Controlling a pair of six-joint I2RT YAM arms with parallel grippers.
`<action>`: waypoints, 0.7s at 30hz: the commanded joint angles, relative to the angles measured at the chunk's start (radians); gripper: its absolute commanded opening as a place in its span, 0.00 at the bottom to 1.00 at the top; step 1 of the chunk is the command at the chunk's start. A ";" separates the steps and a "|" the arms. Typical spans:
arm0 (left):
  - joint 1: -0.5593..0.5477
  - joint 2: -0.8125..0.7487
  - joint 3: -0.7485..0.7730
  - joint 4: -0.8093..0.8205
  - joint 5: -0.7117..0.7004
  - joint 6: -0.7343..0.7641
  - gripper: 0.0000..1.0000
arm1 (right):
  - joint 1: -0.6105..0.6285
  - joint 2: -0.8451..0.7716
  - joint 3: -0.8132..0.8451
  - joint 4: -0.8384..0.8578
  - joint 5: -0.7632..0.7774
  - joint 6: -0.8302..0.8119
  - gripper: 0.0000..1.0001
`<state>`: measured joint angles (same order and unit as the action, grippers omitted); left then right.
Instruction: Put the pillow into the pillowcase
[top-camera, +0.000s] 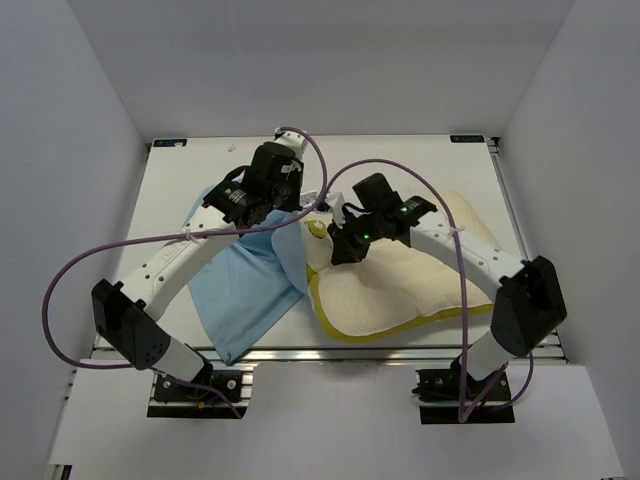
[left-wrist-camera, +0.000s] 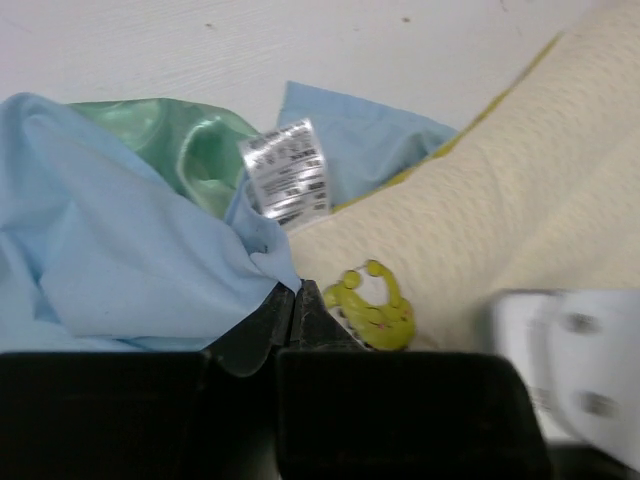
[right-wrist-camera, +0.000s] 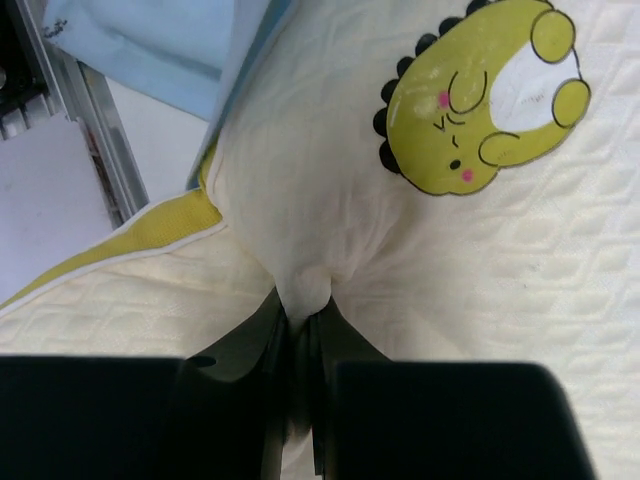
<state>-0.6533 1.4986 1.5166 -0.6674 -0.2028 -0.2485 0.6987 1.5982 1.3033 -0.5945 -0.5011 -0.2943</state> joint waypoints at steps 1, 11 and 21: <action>0.027 -0.098 -0.038 -0.011 -0.106 -0.015 0.01 | -0.007 -0.162 -0.038 0.103 0.034 0.046 0.00; 0.050 -0.161 -0.067 -0.021 -0.101 -0.015 0.00 | -0.186 -0.280 -0.044 0.093 0.043 -0.017 0.00; 0.053 -0.091 0.016 -0.038 -0.041 -0.009 0.01 | -0.047 -0.334 -0.136 0.059 0.044 -0.097 0.00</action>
<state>-0.6052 1.3895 1.4693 -0.6922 -0.2657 -0.2630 0.6079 1.3266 1.1660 -0.5560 -0.4248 -0.3428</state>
